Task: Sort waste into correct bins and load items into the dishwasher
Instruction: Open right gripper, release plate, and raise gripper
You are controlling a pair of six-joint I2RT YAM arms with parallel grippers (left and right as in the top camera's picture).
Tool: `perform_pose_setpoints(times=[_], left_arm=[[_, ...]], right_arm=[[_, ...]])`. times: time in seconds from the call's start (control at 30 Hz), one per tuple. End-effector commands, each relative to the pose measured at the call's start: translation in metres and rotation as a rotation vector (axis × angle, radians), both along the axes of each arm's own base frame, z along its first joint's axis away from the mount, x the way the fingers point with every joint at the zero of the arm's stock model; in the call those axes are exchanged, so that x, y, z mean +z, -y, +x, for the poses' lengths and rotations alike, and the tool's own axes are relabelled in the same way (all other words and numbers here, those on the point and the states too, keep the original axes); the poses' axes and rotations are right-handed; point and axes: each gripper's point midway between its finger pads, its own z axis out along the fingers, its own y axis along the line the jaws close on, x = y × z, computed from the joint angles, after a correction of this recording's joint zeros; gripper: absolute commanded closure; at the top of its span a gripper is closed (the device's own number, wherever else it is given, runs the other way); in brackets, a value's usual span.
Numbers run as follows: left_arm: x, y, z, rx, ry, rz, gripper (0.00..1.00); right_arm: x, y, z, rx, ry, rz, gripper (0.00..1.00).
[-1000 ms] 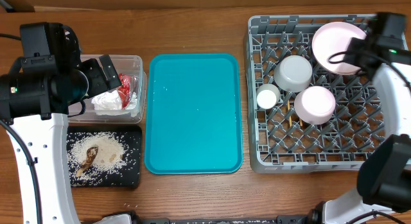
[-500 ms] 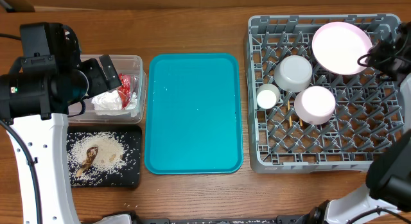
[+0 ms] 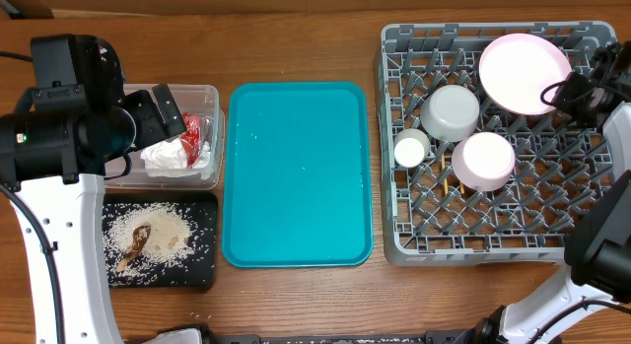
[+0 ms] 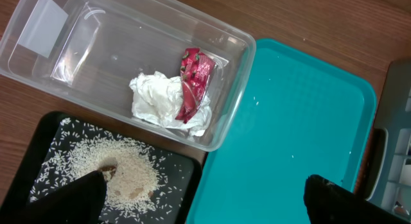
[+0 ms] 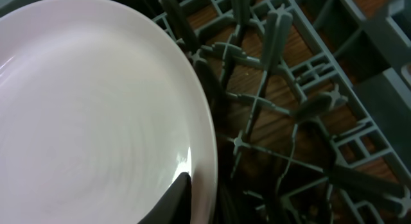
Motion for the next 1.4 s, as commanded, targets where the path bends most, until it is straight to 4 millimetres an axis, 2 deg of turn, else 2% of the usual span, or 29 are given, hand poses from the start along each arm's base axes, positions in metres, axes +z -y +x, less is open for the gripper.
perform_pose_setpoints(times=[0.0, 0.47, 0.53, 0.77, 0.87, 1.0, 1.1, 1.2, 1.37], left_arm=[[0.002, -0.003, 0.002, 0.005, 0.004, 0.008, 0.00], [0.002, -0.003, 0.002, 0.005, 0.004, 0.008, 0.00], [0.002, -0.003, 0.002, 0.005, 0.004, 0.008, 0.00], [0.002, -0.003, 0.002, 0.005, 0.004, 0.008, 0.00], [0.002, -0.003, 0.002, 0.005, 0.004, 0.008, 0.00], [0.002, -0.003, 0.002, 0.005, 0.004, 0.008, 0.00], [0.002, -0.003, 0.002, 0.005, 0.004, 0.008, 0.01], [0.002, -0.003, 0.002, 0.005, 0.004, 0.008, 0.00], [0.002, -0.003, 0.002, 0.005, 0.004, 0.008, 0.00]], right_arm=[[0.009, 0.004, 0.002, -0.010, 0.010, -0.010, 0.87], [0.005, 0.002, -0.002, -0.010, -0.007, -0.001, 0.89], [0.005, 0.002, -0.002, -0.010, -0.007, -0.001, 0.85], [0.002, 0.002, -0.003, -0.032, -0.010, 0.017, 0.82], [0.002, 0.002, -0.003, -0.032, -0.009, 0.017, 0.87], [0.002, 0.001, -0.004, -0.032, -0.012, 0.018, 0.89], [0.002, 0.001, -0.004, -0.032, -0.013, 0.019, 0.89], [0.000, 0.001, -0.005, -0.047, -0.015, 0.031, 0.85], [-0.005, 0.001, -0.005, -0.047, -0.024, 0.035, 0.85]])
